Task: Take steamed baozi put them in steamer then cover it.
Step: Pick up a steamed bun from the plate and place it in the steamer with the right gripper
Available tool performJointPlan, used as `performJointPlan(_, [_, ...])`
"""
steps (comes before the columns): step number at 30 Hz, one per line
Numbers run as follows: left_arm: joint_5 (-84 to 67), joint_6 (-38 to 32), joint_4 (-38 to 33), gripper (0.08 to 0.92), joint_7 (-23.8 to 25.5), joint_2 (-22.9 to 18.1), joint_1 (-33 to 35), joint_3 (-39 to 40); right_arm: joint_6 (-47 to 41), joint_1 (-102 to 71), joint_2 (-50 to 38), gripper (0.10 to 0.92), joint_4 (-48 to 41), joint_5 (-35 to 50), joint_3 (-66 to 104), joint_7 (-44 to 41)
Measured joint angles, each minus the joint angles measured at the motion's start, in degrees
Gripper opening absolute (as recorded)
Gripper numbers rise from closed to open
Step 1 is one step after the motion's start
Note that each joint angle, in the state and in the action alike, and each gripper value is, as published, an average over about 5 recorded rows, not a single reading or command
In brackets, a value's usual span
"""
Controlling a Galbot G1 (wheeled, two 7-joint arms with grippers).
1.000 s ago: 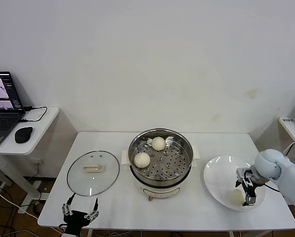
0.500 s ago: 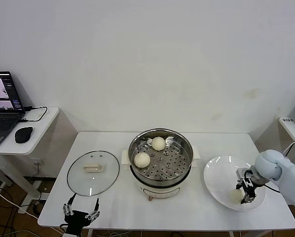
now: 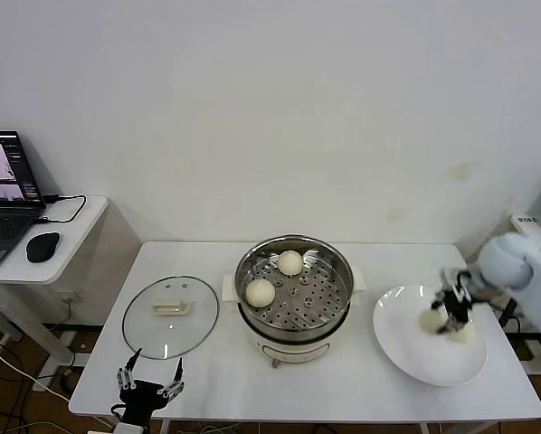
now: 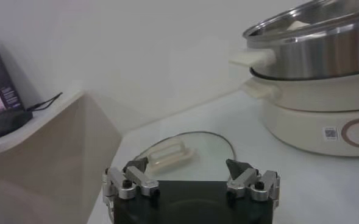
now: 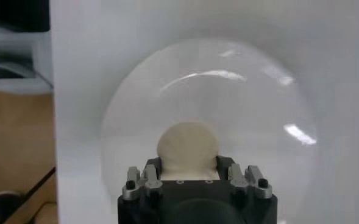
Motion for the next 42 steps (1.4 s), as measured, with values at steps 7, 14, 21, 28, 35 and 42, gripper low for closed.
performJointPlan(7, [-0.85, -0.07, -0.48, 0.823, -0.14, 0.17, -0.47, -0.61, 2.14, 15.58, 7.35, 0.56, -4.62, 6.67, -7.48, -2.98])
performJointPlan(14, [-1.91, -0.05, -0.81, 0.823, -0.23, 0.15, -0.68, -1.57, 9.47, 25.7, 17.51, 0.56, -11.04, 11.71, -12.55, -6.02])
performJointPlan(21, [-2.18, -0.02, -0.63, 0.823, -0.24, -0.22, -0.77, -2.33, 20.06, 29.98, 26.13, 0.56, -13.59, 13.32, -16.02, -7.72])
performJointPlan(28, [-2.05, -0.01, -0.54, 0.823, -0.26, -0.65, -0.85, -2.42, 31.49, 30.87, 30.79, 0.56, -11.36, 9.24, -18.51, -7.42])
performJointPlan(35, [-2.04, -0.1, -0.32, 0.823, -0.45, -0.84, -0.4, -2.58, 39.33, 30.81, 33.34, 0.56, -7.0, 4.3, -21.53, -6.31])
performJointPlan(42, [-2.13, -0.19, -0.55, 0.823, -0.54, -0.97, -0.25, -2.71, 44.09, 29.92, 35.1, 0.56, -2.83, -0.32, -24.39, -5.15])
